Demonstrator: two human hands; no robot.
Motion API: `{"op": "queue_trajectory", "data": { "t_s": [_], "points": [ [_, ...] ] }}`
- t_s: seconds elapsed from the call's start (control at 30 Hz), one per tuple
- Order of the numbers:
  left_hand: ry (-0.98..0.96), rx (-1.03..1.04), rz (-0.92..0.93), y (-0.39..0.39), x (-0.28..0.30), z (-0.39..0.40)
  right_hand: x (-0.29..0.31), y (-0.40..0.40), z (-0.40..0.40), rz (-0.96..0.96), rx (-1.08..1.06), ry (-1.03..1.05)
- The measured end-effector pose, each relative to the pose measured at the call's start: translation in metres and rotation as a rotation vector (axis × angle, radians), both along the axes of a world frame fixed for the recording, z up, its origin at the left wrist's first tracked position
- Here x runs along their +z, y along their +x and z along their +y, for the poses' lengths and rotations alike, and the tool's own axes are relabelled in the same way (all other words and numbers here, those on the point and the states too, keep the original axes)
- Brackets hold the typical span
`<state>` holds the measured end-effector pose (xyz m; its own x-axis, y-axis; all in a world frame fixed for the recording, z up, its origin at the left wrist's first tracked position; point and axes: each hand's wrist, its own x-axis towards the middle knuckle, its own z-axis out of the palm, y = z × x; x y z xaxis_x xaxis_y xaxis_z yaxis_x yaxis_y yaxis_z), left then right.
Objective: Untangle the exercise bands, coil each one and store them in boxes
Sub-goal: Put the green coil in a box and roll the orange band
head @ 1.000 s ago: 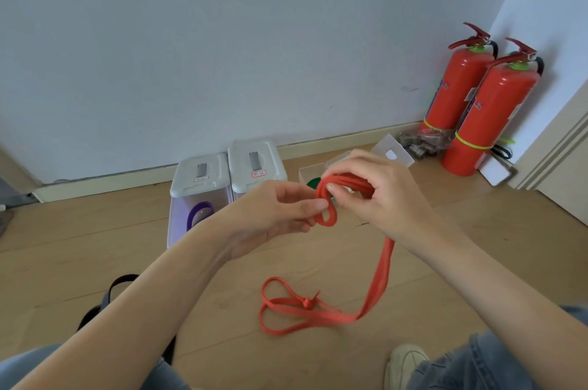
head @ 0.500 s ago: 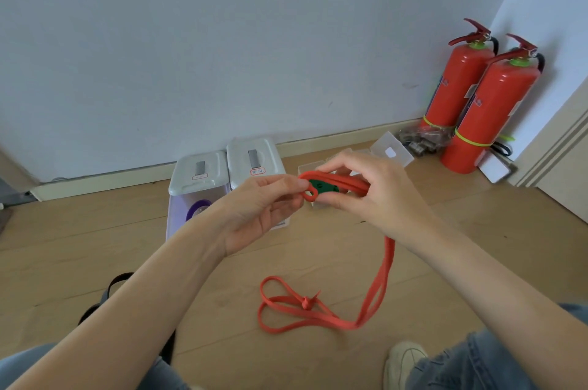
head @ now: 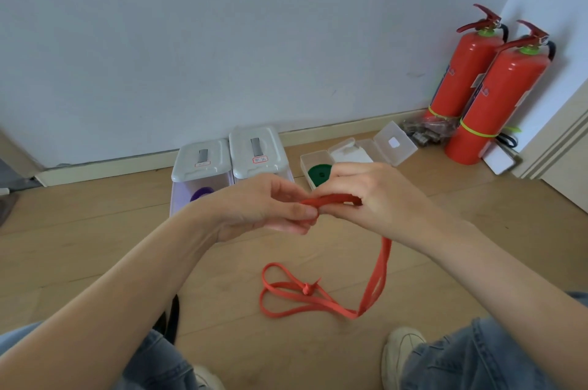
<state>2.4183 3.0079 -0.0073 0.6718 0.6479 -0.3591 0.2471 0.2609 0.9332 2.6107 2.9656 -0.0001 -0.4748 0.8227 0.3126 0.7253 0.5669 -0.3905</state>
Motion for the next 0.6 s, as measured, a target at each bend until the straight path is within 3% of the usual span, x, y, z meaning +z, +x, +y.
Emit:
{"op": "queue_trajectory", "data": {
  "t_s": [0.17, 0.43, 0.6],
  "points": [
    [0.012, 0.345, -0.229, 0.006, 0.003, 0.007, 0.001, -0.003, 0.005, 0.631, -0.155, -0.274],
    [0.095, 0.436, -0.178, 0.015, -0.001, 0.002, -0.008, -0.016, 0.006, 0.943, -0.219, -0.396],
    [-0.051, 0.44, -0.292, 0.025, -0.004, -0.002, -0.01, -0.026, 0.005, 1.028, -0.221, -0.358]
  ]
}}
